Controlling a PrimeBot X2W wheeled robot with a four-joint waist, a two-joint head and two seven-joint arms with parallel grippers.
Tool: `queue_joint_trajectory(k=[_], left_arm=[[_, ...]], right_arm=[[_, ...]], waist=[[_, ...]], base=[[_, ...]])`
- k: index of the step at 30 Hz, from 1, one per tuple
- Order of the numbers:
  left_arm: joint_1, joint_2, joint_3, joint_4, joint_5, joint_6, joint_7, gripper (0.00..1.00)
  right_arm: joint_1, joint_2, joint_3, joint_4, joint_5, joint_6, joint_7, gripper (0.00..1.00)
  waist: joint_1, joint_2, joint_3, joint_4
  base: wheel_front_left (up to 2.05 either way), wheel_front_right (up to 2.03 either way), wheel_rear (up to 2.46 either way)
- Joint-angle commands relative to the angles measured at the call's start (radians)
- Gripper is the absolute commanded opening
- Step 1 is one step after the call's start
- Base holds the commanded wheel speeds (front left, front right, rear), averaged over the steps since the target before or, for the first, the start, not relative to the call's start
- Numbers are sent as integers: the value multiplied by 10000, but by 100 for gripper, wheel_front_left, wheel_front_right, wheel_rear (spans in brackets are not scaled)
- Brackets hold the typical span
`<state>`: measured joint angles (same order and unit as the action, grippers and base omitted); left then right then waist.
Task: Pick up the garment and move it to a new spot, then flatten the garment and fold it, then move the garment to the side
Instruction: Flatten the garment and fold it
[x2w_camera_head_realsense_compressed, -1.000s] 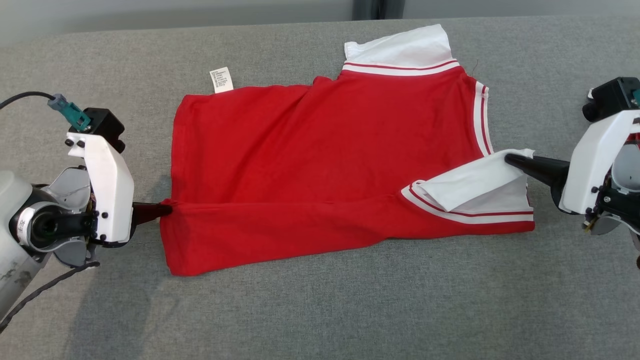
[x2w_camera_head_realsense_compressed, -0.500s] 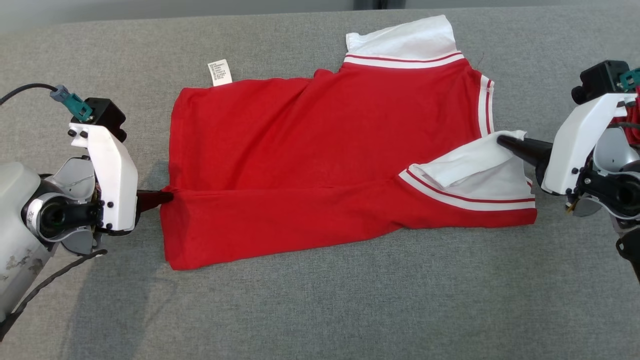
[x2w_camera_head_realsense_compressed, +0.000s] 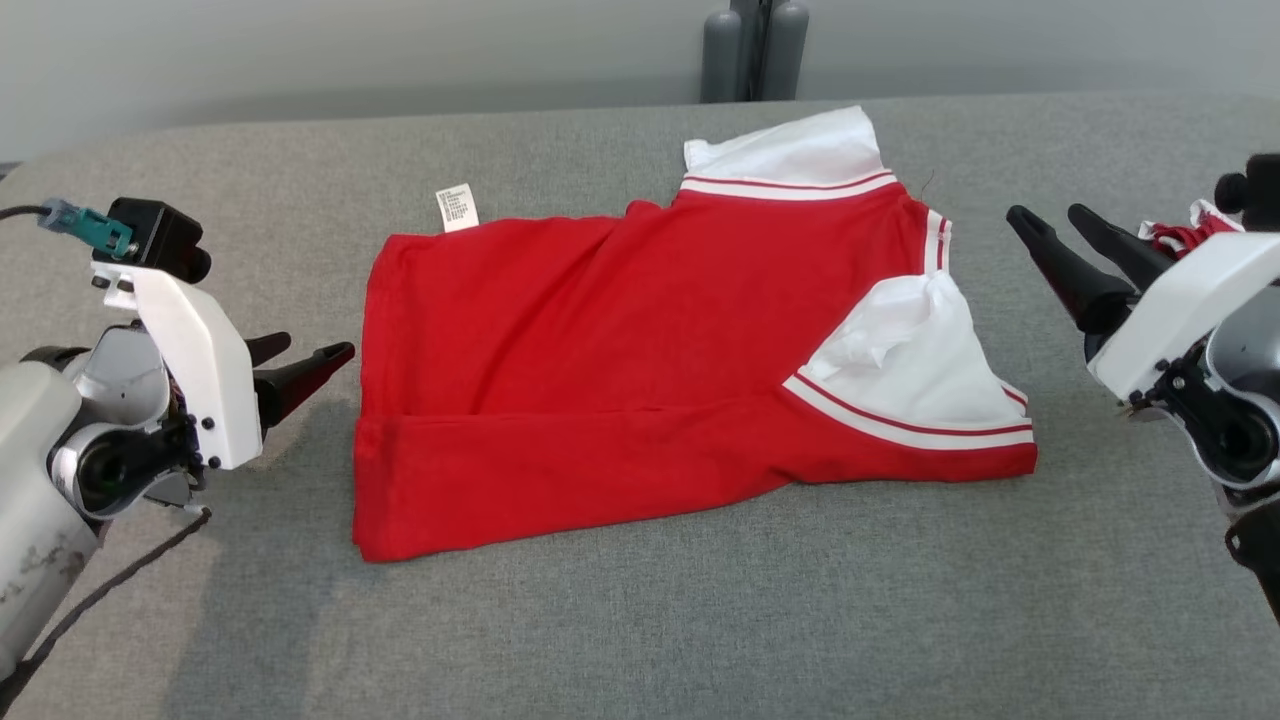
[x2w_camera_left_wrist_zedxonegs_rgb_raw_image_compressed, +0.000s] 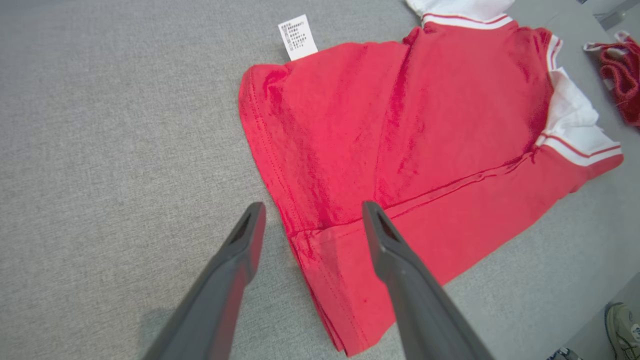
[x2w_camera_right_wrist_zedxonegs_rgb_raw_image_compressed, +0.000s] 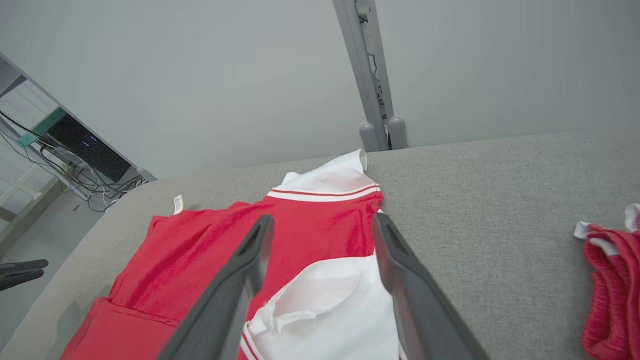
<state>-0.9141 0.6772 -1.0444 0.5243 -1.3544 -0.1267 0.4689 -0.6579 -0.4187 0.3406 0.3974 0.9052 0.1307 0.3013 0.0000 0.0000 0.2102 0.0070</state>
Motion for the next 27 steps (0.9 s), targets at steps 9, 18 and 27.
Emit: queue_joint_trajectory(k=[9,18,27], left_arm=[[1597,362,526,-913,1233,698,-4181,100],[3545,-67,895,-2214,2406,3226,-7158,100],[5285,-617,1261,-2459,2528,4189,-7097,100]], right_arm=[[1727,-46,-38,-63,-392,2,-3327,100],[3025,440,-640,494,-1330,2,-5275,100],[2933,871,-47,1836,-1208,2,-4244,100]], waist=[[0,0,-1069,-27],[0,0,-1027,3],[0,0,-975,-49]], base=[[0,0,0],[0,0,0],[0,0,0]])
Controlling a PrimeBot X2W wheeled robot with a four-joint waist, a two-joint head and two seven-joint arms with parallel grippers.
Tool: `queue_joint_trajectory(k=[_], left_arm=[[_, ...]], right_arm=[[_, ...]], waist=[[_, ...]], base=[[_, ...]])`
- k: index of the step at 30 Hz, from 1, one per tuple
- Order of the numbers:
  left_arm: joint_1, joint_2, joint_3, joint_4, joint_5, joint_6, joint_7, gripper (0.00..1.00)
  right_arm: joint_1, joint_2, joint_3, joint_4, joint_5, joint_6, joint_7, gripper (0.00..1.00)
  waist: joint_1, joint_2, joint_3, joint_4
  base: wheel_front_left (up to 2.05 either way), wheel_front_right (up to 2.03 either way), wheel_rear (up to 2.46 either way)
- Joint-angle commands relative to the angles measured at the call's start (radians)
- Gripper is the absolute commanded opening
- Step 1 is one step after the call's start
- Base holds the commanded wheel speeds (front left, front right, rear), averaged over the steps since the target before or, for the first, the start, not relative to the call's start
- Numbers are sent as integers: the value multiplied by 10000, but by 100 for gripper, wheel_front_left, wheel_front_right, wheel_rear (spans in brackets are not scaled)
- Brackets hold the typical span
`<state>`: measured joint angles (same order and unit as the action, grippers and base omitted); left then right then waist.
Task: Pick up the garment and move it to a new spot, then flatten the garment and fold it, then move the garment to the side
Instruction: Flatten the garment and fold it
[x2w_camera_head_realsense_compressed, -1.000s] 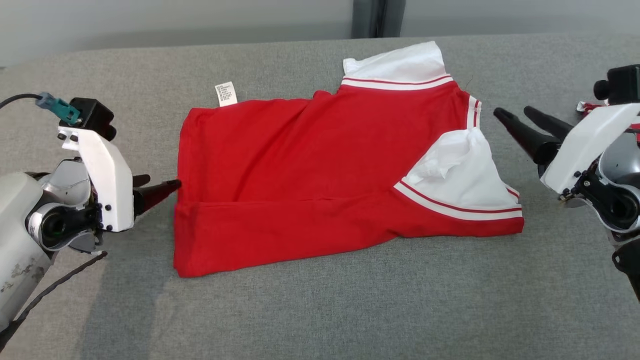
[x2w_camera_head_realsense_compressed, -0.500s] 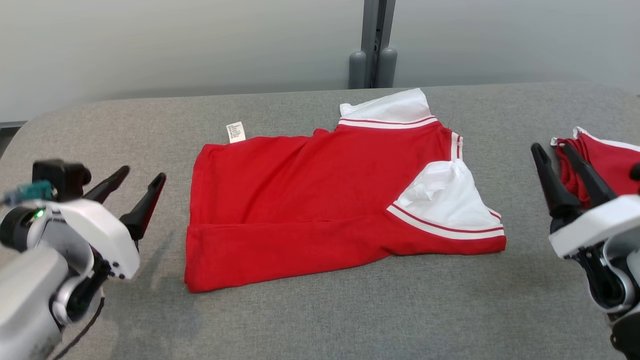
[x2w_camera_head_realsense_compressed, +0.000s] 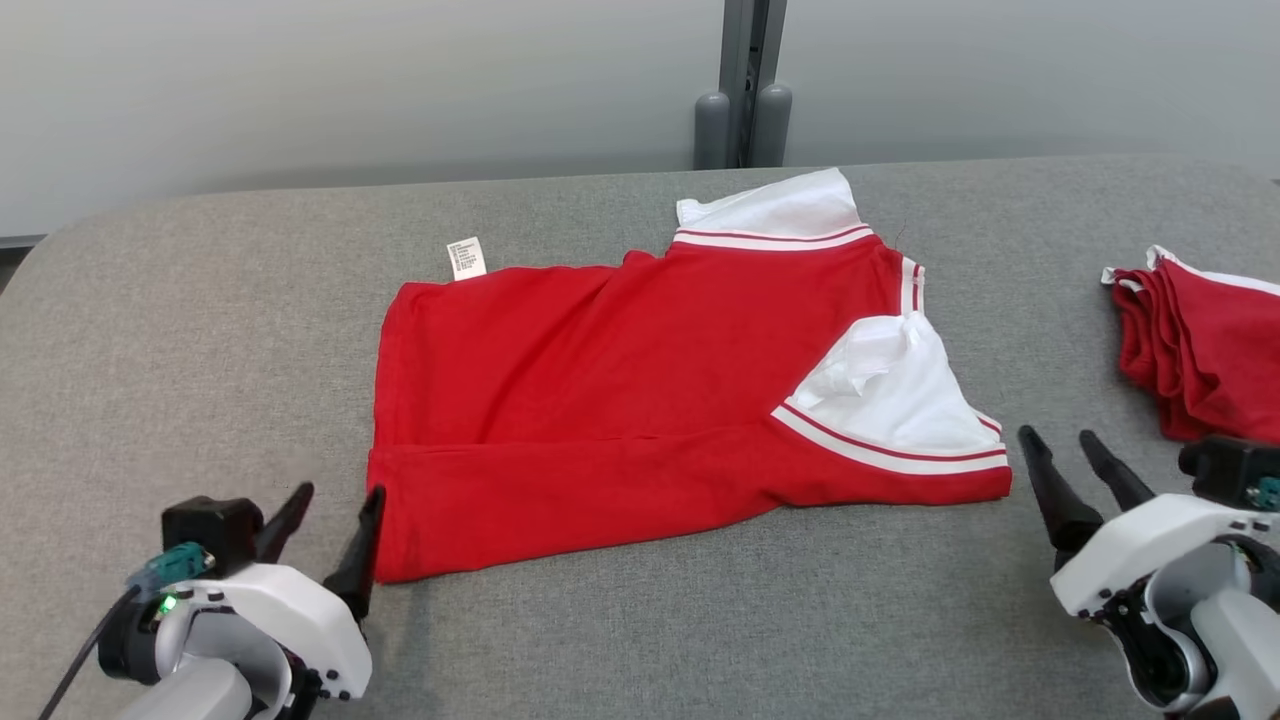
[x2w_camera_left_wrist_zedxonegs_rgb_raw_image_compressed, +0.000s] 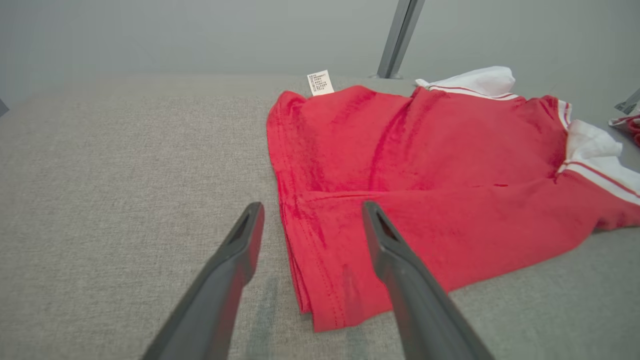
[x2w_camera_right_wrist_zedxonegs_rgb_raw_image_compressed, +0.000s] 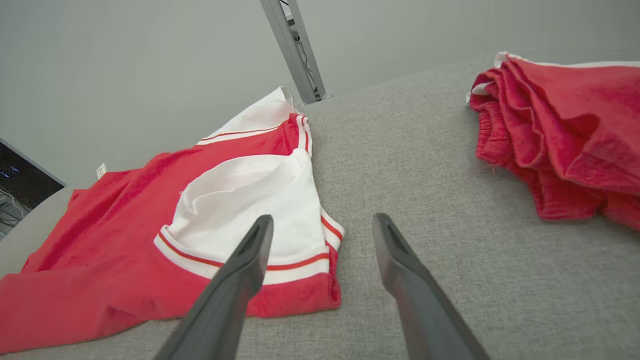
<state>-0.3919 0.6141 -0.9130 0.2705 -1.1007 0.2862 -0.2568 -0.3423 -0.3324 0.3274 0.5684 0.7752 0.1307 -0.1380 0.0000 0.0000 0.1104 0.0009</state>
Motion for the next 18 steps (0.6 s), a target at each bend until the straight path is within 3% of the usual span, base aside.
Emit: queue_joint_trajectory(k=[1,7,18], left_arm=[[87,-5,-141,128,-38,73,308,100],[-306,-240,-443,577,-216,-12,1223,100],[-686,-828,-727,1329,-419,-498,1871,100]], right_arm=[[-335,19,164,257,135,2,292,100],[-1046,40,671,1176,444,2,1041,100],[-1838,218,1134,2369,1146,2,2079,100]], waist=[[0,0,45,26],[0,0,279,134],[0,0,601,343]], base=[[0,0,0],[0,0,0],[0,0,0]])
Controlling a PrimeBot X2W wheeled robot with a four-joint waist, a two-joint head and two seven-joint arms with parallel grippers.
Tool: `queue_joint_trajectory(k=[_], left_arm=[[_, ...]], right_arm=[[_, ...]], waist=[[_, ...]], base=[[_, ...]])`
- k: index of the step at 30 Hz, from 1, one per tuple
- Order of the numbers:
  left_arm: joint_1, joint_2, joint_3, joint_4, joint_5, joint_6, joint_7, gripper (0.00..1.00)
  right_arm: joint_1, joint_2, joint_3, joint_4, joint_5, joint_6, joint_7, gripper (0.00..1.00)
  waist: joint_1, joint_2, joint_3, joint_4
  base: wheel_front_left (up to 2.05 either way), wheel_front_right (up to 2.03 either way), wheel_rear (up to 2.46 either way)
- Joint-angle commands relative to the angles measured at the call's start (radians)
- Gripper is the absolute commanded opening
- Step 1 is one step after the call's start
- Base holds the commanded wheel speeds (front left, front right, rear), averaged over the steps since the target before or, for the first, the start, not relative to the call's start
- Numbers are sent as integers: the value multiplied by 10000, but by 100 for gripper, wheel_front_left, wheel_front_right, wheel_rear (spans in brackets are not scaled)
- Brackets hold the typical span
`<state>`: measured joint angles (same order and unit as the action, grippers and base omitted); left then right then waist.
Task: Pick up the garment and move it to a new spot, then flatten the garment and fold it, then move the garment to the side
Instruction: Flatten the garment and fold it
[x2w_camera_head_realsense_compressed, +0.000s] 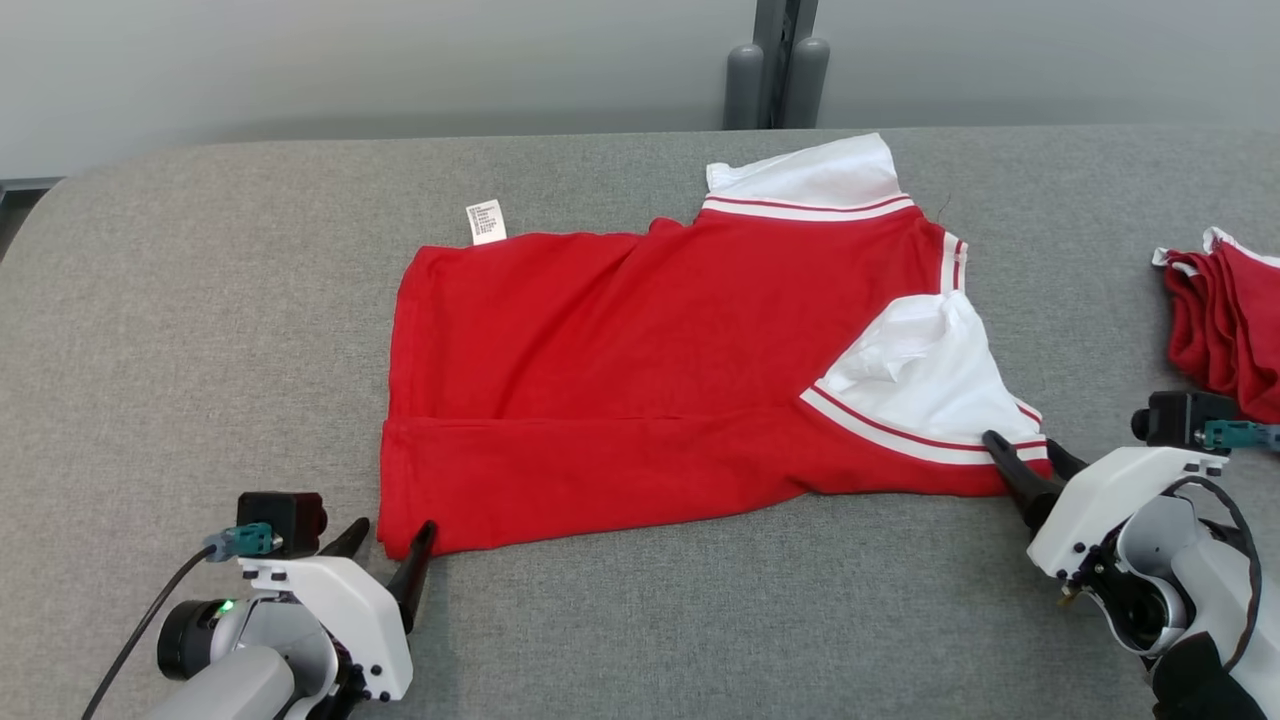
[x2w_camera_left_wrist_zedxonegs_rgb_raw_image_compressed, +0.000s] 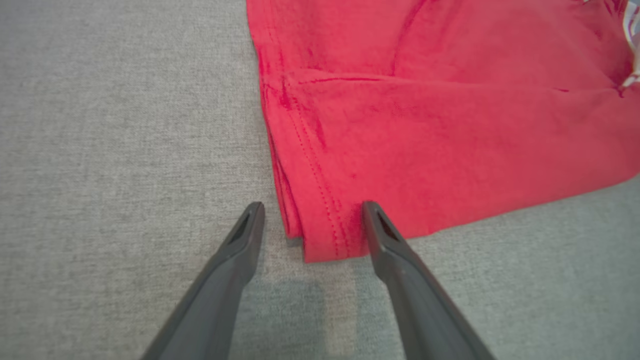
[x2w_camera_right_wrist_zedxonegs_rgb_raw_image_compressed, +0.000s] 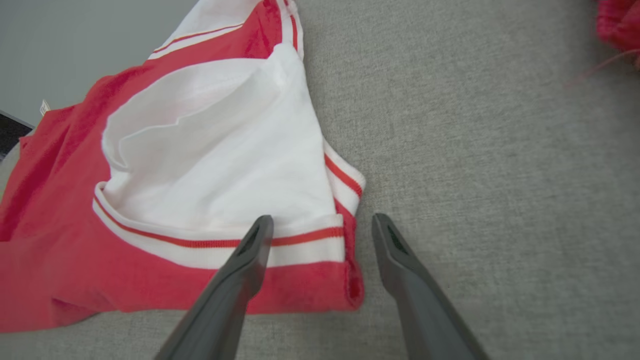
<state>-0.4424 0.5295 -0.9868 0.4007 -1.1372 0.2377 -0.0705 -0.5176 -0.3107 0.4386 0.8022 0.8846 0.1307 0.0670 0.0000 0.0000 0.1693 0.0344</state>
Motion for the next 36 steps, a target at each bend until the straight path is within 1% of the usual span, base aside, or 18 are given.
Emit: queue_joint_trajectory(k=[1,2,3,4,5,7,8,9,10,11,12,15,17,23,29,32,33,36], left_arm=[[-215,-8,-2,126,-58,-62,29,100],[-247,-53,12,217,-75,-82,16,100],[-257,-106,24,312,-104,-107,27,100],[-271,-154,9,399,-114,-148,49,100],[-299,-199,-16,490,-156,-197,119,100],[-340,-282,-91,616,-204,-359,332,100],[-355,-304,-121,664,-241,-441,429,95],[-364,-319,-133,715,-291,-526,486,76],[-370,-336,-130,748,-318,-604,472,52],[-394,-363,-95,765,-306,-659,370,18],[-422,-380,-45,801,-296,-683,287,0],[-408,-415,-62,948,-318,-789,273,0],[-356,-334,-93,976,-331,-873,356,0],[-114,-18,-151,627,-396,-949,487,0],[316,694,-201,-289,-506,-765,806,0],[586,1139,-341,-894,-534,-565,1162,0],[586,1139,-341,-894,-534,-565,1162,0],[891,1526,-509,-1570,-613,-348,1561,0]], right_arm=[[-102,-28,78,32,123,2,77,100],[-124,-44,125,38,193,2,102,91],[-143,-32,179,46,279,2,119,59],[-165,-27,237,59,321,2,117,48],[-186,-17,310,65,363,2,119,46],[-227,12,438,86,464,2,91,18],[-250,21,487,90,512,2,68,7],[-264,24,542,81,566,2,40,0],[-273,21,603,37,611,2,-30,0],[-290,5,660,-44,652,2,-170,0],[-302,-6,680,-66,740,2,-288,0],[-270,-92,835,-141,907,2,-565,0],[-196,-187,1001,-177,1106,2,-658,0],[169,-407,1240,-450,1784,2,-487,0],[777,-889,1391,-1016,2456,2,-118,0],[1117,-1134,1429,-1264,2645,0,78,0],[1117,-1134,1429,-1264,2645,0,78,0],[1535,-1275,1412,-1556,2836,0,297,0]], waist=[[0,0,33,15],[0,0,50,20],[0,0,57,20],[0,0,62,18],[0,0,67,12],[0,0,73,0],[0,0,73,-7],[0,0,71,-14],[0,0,66,-18],[0,0,55,-20],[0,0,36,-19],[0,0,-67,-13],[0,0,-225,-8],[0,0,-679,6],[0,0,-1076,-84],[0,0,-1207,-132],[0,0,-1207,-132],[0,0,-1309,-182]], base=[[0,0,0],[0,0,0],[0,0,0],[0,0,0],[0,0,0],[0,0,0],[0,0,0],[0,0,0],[0,0,0],[0,0,0],[0,0,0],[0,0,0],[0,0,0],[0,0,0],[0,0,0],[0,0,0],[0,0,0],[0,0,0]])
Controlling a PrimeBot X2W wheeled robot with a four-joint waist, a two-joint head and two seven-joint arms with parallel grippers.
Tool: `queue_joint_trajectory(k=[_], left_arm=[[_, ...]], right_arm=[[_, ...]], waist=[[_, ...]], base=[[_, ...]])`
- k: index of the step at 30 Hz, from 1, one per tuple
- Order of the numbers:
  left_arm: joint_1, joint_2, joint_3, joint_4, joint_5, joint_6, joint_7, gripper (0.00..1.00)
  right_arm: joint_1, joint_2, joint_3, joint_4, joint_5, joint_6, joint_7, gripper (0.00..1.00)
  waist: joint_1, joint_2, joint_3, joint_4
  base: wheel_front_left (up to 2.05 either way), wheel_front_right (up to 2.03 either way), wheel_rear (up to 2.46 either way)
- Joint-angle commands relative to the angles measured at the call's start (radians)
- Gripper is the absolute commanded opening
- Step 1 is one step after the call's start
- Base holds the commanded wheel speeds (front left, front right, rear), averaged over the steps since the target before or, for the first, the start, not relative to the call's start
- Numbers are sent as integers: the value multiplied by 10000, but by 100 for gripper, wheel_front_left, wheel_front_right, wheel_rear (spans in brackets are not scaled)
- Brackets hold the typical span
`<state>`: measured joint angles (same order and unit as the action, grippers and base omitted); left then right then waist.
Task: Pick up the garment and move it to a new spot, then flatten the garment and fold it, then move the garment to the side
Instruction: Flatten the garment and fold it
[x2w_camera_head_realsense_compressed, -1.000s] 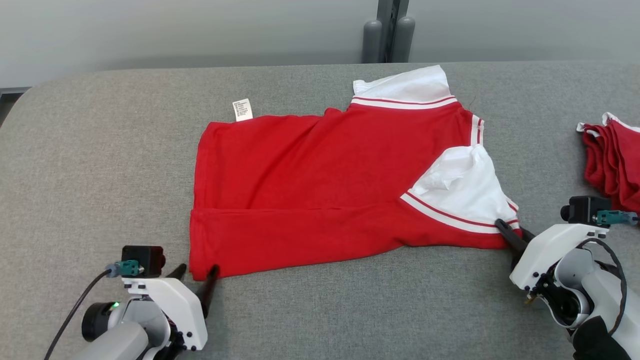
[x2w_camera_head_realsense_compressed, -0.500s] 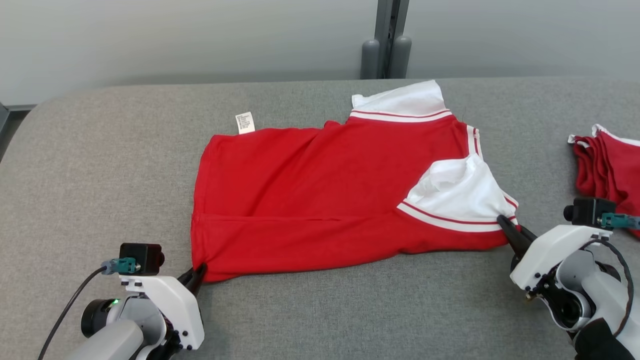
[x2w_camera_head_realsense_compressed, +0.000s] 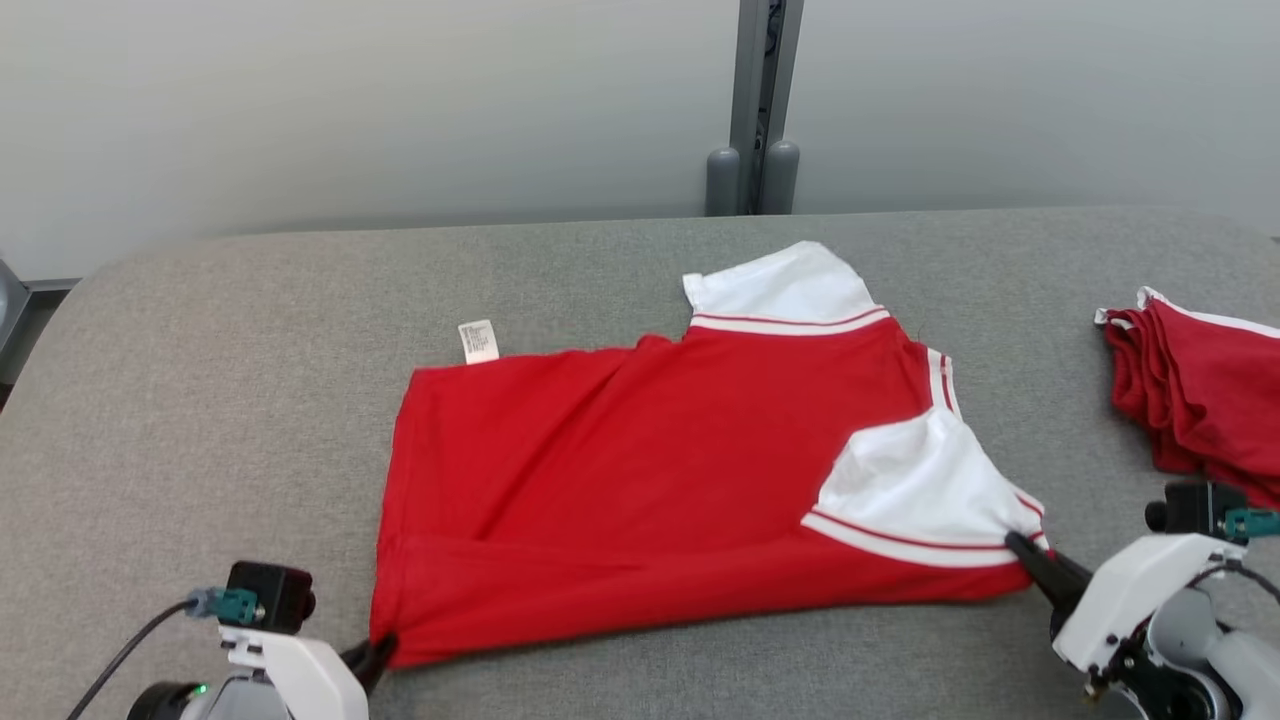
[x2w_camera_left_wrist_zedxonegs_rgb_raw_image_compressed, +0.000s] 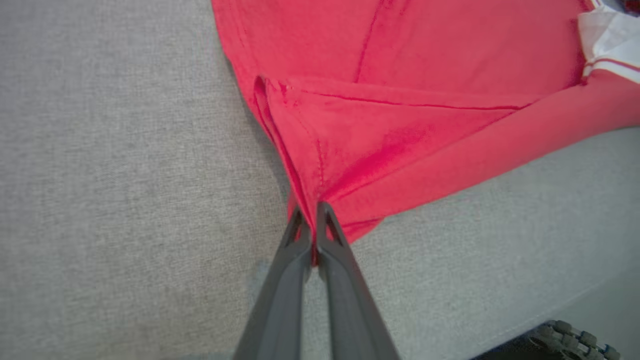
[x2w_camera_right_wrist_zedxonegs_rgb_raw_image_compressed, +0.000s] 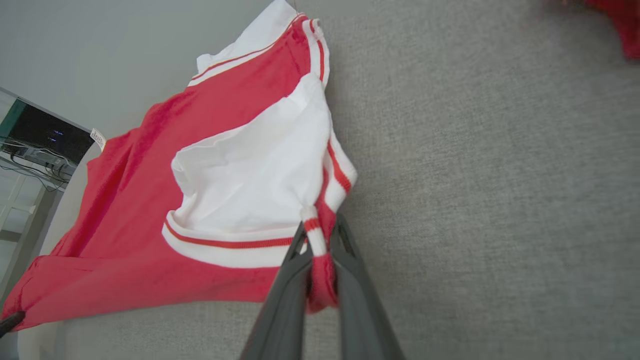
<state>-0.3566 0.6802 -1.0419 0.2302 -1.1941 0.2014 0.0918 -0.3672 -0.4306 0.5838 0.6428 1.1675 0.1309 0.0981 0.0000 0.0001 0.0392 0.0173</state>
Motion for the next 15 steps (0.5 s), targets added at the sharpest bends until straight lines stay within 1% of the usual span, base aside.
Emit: queue_joint_trajectory(k=[1,7,11,15], left_arm=[[136,139,0,-78,-82,91,48,0],[660,807,-59,-1262,-212,675,380,0],[913,1157,-118,-1912,-285,1029,565,0],[1157,1455,-165,-2493,-427,1248,774,0]], right_arm=[[181,-124,-52,-44,45,-2,42,0],[1200,-340,-275,-571,179,-2,227,0],[1891,-554,-568,-1001,38,-2,371,0],[2508,-724,-893,-1634,-133,-2,782,0]], waist=[[0,-1,-42,-30],[0,-1,-161,-87],[0,-1,-201,-124],[0,-1,-164,-177]], base=[[0,0,0],[0,0,0],[0,0,0],[0,0,0]])
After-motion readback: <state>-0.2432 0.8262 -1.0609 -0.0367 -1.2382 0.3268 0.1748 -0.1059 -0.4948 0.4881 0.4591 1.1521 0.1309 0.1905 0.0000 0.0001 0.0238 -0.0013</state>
